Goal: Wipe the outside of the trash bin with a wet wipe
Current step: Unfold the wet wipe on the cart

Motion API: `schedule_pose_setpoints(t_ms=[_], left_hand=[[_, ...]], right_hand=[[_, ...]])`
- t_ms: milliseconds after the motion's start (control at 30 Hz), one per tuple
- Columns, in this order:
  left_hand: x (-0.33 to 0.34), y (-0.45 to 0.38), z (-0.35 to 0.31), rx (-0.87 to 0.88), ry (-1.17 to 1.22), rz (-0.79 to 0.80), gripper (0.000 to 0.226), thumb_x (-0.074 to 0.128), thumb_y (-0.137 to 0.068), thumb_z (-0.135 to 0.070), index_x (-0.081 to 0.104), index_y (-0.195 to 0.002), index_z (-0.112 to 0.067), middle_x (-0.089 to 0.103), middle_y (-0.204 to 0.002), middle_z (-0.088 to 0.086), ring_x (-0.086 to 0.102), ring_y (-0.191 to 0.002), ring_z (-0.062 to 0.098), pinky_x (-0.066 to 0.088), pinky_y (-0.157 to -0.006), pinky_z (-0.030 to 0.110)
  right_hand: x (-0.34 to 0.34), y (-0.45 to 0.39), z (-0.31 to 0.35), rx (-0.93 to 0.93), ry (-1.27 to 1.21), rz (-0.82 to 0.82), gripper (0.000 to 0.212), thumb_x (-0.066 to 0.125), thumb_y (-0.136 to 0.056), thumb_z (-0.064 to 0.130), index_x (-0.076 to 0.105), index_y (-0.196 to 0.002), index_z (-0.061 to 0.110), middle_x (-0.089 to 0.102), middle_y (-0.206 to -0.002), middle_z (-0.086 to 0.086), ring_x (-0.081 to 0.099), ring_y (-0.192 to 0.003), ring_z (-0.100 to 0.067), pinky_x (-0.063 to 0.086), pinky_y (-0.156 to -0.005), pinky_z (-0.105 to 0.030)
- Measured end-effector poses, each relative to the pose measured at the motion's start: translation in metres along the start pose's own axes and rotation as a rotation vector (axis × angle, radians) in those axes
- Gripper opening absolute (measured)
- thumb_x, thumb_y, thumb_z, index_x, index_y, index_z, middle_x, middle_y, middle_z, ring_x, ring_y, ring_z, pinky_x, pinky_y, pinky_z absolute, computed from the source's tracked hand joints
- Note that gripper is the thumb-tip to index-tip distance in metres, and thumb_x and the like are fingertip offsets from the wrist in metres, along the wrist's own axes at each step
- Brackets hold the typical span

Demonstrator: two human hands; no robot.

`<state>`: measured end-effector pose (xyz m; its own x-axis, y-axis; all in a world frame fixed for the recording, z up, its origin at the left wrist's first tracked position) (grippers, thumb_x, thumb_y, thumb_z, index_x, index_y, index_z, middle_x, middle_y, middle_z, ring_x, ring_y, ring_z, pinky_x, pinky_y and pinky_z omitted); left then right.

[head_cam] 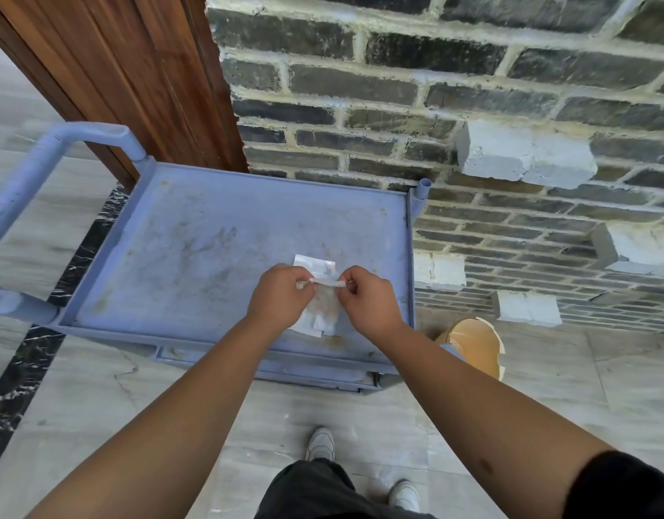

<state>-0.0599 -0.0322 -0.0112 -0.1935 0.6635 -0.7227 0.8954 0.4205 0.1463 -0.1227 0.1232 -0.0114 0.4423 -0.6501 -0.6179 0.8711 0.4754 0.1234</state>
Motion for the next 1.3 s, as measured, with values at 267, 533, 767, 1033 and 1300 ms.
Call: schedule_pose_setpoints(t_ms=[267,533,767,1033,1300], left_hand=[[0.010,0.006,-0.076,-0.004,0.429,0.128,0.013,0.065,-0.089,-0.018,0.063,-0.077,-0.021,0.059,-0.069,0.002,0.054,-0.062,0.016,0.044,-0.061,0.029],[0.091,0.028,-0.190,-0.095,0.758,0.318,0.019,0.061,-0.092,-0.021,0.076,-0.080,-0.017,0.072,-0.079,0.010,0.066,-0.077,0.030,0.054,-0.074,0.045],[0.208,0.080,-0.292,-0.085,0.666,0.392,0.018,0.061,-0.090,-0.017,0.075,-0.079,-0.019,0.062,-0.067,0.008,0.057,-0.063,0.020,0.047,-0.060,0.031],[0.330,0.145,-0.345,-0.269,0.702,0.412,0.016,0.055,-0.098,-0.022,0.070,-0.094,-0.018,0.071,-0.084,0.008,0.065,-0.073,0.020,0.051,-0.064,0.029],[0.374,0.167,-0.332,-0.354,0.763,0.278,0.018,0.055,-0.098,-0.023,0.070,-0.091,-0.017,0.068,-0.097,0.020,0.062,-0.084,0.030,0.050,-0.075,0.044]], right_hand=[[-0.064,0.024,-0.010,0.211,-0.654,-0.067,0.012,0.058,-0.091,0.004,0.062,-0.080,0.006,0.061,-0.072,-0.007,0.061,-0.068,-0.022,0.052,-0.063,-0.033],[-0.182,0.073,-0.081,0.239,-0.683,-0.344,0.016,0.064,-0.091,0.015,0.058,-0.100,0.026,0.061,-0.077,0.008,0.060,-0.074,-0.017,0.052,-0.069,-0.042],[-0.267,0.137,-0.170,0.192,-0.398,-0.320,0.033,0.068,-0.081,0.053,0.060,-0.084,0.020,0.065,-0.083,0.009,0.060,-0.073,-0.010,0.050,-0.070,-0.035],[-0.338,0.197,-0.291,0.337,-0.506,-0.155,0.011,0.060,-0.085,0.013,0.059,-0.075,0.016,0.060,-0.073,0.004,0.056,-0.069,-0.015,0.045,-0.063,-0.032],[-0.343,0.229,-0.366,0.474,-0.998,-0.075,0.023,0.054,-0.087,0.017,0.074,-0.100,0.020,0.075,-0.097,-0.002,0.072,-0.089,-0.019,0.057,-0.067,-0.032]])
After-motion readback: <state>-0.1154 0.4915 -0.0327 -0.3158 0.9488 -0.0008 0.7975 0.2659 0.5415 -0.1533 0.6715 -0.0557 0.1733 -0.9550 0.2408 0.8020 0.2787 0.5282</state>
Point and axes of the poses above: each hand's wrist, its own y-axis away from the middle knuckle, its own x-axis out of the palm, z = x × y, the point moved 4 cm from there along -y, towards the middle knuckle
